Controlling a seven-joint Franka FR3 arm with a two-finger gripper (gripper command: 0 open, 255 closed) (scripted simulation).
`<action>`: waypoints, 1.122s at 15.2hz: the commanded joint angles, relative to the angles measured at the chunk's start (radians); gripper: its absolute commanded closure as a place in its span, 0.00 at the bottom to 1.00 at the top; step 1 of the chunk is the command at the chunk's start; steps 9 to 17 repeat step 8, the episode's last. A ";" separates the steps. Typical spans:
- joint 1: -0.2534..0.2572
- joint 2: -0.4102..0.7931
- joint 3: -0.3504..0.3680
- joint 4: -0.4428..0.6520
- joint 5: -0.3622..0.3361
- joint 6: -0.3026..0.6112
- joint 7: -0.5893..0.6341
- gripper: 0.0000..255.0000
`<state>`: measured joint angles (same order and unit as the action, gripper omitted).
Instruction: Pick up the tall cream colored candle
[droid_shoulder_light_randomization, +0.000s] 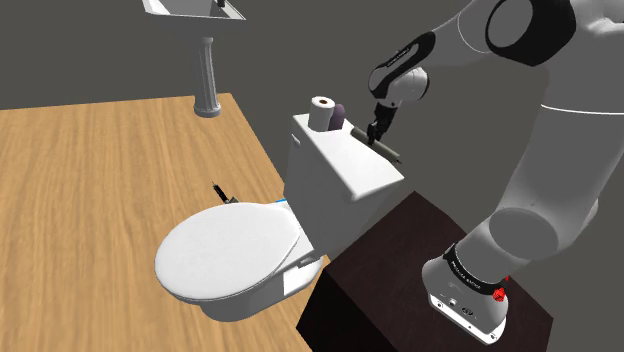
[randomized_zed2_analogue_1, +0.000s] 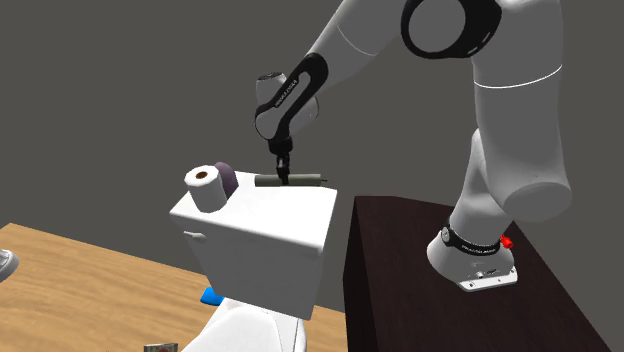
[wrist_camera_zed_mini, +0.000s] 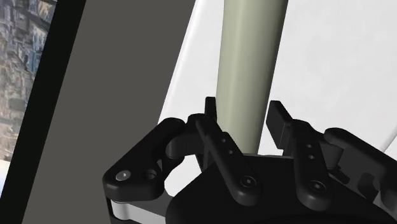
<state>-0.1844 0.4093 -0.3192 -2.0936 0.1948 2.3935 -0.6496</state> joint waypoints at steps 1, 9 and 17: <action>-0.007 -0.032 -0.021 0.008 -0.011 0.000 0.008 1.00; 0.004 -0.083 -0.035 0.015 -0.039 -0.055 0.026 1.00; 0.004 -0.083 -0.035 0.015 -0.039 -0.055 0.026 1.00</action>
